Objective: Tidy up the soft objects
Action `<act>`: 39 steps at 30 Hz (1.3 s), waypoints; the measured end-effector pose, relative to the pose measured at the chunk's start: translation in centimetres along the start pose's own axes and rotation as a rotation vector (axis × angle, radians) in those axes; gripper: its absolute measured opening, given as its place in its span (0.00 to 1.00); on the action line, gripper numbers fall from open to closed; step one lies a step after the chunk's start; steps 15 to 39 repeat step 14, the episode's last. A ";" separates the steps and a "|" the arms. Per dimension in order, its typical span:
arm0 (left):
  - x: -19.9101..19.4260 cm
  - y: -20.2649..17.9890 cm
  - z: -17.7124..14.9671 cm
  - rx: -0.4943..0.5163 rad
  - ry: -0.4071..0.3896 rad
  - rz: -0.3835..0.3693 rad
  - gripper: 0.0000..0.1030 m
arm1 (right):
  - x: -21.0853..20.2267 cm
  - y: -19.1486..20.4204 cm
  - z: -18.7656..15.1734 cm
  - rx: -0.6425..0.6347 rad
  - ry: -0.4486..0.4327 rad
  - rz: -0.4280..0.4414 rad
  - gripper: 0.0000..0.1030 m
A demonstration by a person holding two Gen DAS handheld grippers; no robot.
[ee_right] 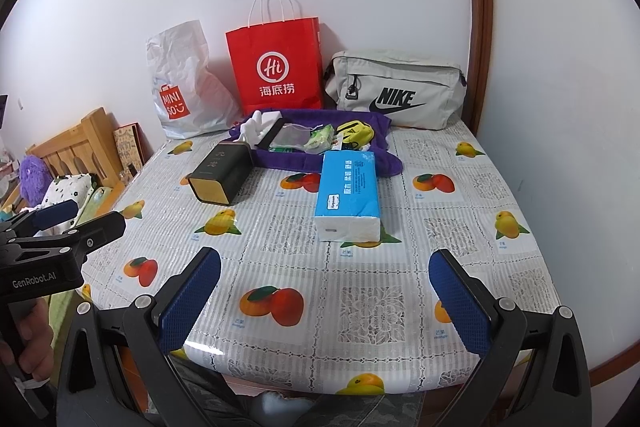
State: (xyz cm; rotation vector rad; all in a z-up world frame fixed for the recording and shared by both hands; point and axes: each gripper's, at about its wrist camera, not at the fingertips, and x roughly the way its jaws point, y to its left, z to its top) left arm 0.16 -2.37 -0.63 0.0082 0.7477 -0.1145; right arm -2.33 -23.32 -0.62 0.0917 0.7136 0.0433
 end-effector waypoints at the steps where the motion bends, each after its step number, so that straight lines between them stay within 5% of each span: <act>1: 0.0 0.0 0.0 -0.001 0.000 0.000 1.00 | 0.0 0.0 0.0 -0.001 0.001 0.000 0.99; 39: 0.1 0.1 -0.1 0.006 -0.005 0.002 1.00 | 0.0 0.4 0.0 -0.004 0.005 0.006 0.99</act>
